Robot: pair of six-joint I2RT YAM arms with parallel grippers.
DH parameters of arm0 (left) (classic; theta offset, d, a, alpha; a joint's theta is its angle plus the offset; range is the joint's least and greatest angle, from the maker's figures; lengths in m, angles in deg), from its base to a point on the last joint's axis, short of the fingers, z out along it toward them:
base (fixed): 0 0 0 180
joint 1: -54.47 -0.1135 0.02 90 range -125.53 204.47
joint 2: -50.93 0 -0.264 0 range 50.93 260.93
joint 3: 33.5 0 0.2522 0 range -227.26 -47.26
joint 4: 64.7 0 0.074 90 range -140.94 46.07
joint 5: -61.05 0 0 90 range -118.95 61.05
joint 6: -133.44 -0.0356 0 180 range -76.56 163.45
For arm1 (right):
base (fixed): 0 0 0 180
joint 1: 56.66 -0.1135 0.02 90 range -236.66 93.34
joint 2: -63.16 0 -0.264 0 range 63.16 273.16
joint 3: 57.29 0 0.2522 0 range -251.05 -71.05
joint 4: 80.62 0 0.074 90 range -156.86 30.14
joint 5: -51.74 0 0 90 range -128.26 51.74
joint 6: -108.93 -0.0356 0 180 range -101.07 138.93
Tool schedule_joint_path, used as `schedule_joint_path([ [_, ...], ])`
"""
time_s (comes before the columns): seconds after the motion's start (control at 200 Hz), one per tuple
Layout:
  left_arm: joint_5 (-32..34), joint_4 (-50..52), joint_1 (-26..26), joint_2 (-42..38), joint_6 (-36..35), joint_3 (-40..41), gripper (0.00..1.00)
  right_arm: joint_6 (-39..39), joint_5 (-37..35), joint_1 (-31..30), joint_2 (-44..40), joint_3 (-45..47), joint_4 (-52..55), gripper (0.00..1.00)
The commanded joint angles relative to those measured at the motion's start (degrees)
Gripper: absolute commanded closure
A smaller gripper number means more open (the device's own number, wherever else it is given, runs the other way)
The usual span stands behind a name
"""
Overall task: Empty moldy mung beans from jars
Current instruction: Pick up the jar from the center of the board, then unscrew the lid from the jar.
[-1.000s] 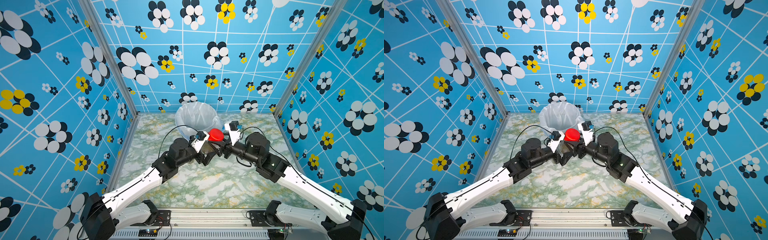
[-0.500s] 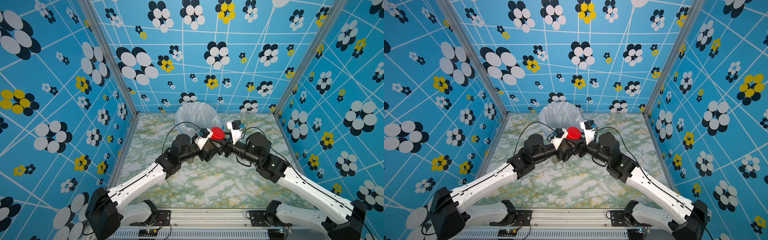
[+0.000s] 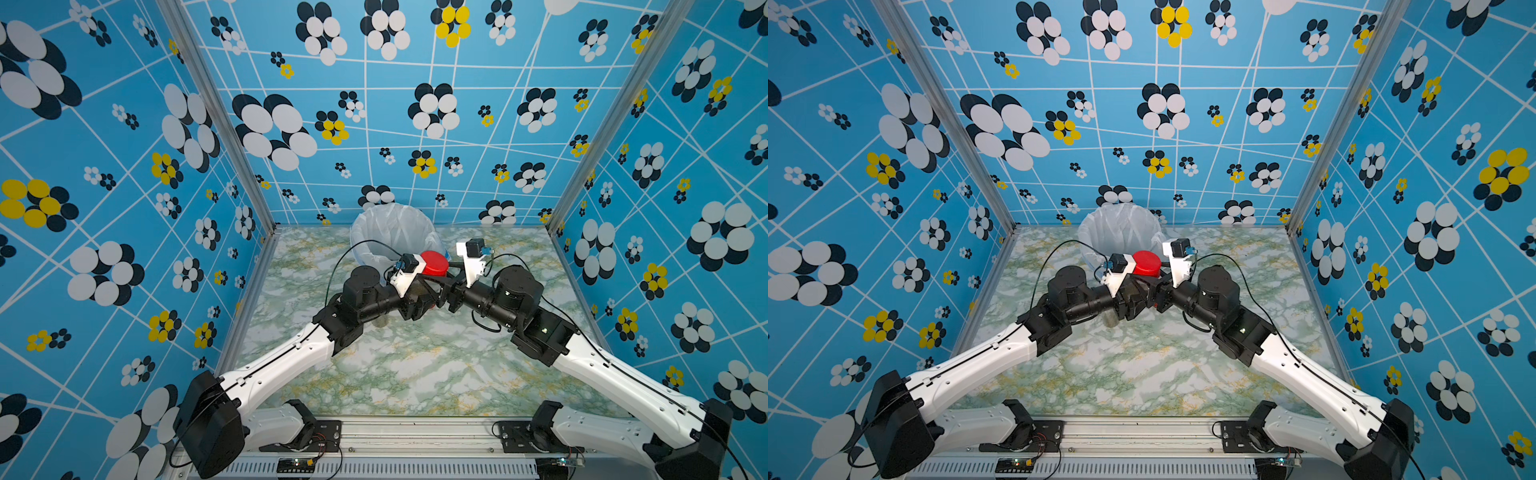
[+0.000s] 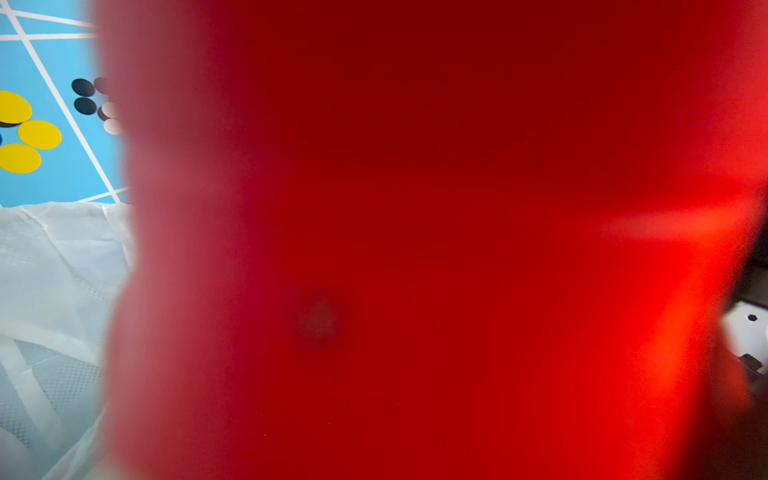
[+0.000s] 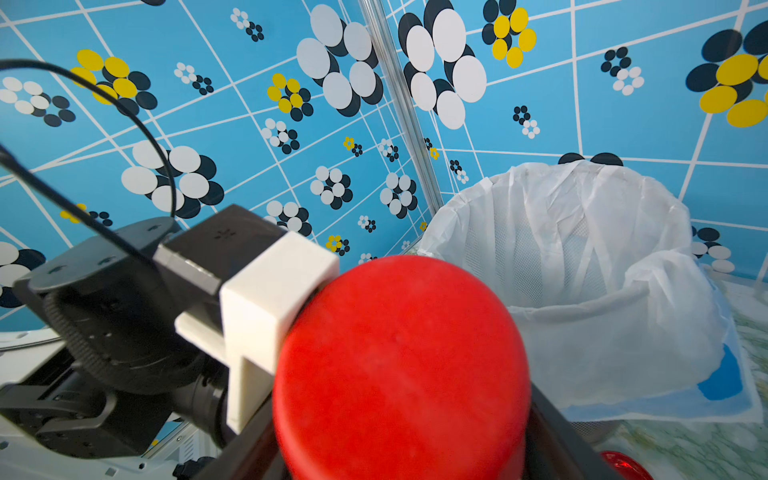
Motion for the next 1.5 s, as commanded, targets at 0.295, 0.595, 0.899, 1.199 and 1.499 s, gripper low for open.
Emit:
schedule_joint_path([
  [0.295, -1.8, -0.31, -5.78, -1.83, 5.96, -1.24, 0.36, -1.19, 7.1, 2.75, -3.88, 0.28, 1.7, 0.13],
  [0.595, -10.73, 1.28, -6.68, -2.63, 4.95, -2.16, 0.31, -1.85, 17.47, 5.77, -0.98, -2.19, -1.39, 0.09],
  [0.899, -18.13, -1.04, -6.68, -2.96, 5.8, -1.3, 0.29, -0.91, 18.64, 6.56, 0.86, -3.78, -1.86, 0.1],
  [1.199, -21.31, 0.72, -6.65, -1.88, 4.94, -2.16, 0.29, -1.18, 19.27, 6.7, 3.04, -4.77, -2.63, 0.13],
  [1.499, -19.25, 6.04, -5.2, -0.63, 1.33, -3.73, 0.29, -1.76, 18.17, 6.78, 3.96, -5.21, -3.19, 0.15],
])
